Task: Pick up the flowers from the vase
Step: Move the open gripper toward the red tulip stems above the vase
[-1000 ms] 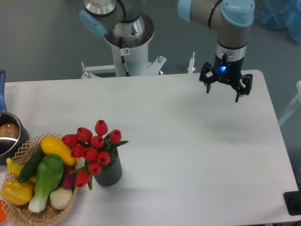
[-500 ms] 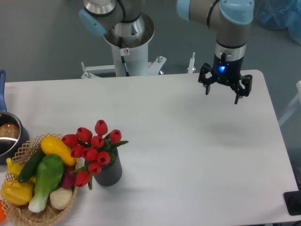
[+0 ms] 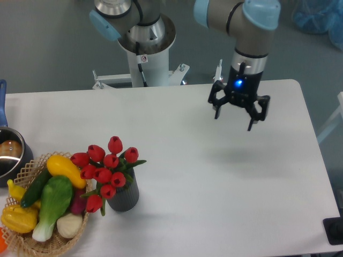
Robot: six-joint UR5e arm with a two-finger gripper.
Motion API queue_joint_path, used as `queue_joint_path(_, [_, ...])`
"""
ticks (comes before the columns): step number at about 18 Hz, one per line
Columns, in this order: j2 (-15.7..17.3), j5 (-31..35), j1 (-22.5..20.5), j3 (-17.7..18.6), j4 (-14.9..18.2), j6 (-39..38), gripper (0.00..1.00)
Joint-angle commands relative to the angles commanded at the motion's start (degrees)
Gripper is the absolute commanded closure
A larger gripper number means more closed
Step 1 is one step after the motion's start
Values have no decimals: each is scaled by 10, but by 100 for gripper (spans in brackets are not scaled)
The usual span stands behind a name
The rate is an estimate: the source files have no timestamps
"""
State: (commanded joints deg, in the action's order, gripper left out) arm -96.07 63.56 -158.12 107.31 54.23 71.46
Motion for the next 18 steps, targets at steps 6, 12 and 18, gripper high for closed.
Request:
queue_joint_path(6, [-2,-122,29,4,-2,-13,0])
queue_joint_path(12, [-26,-264,47,-11,-4,-11,0])
queue_joint_path(18, [-65,-378,64,-14,-6,-7,0])
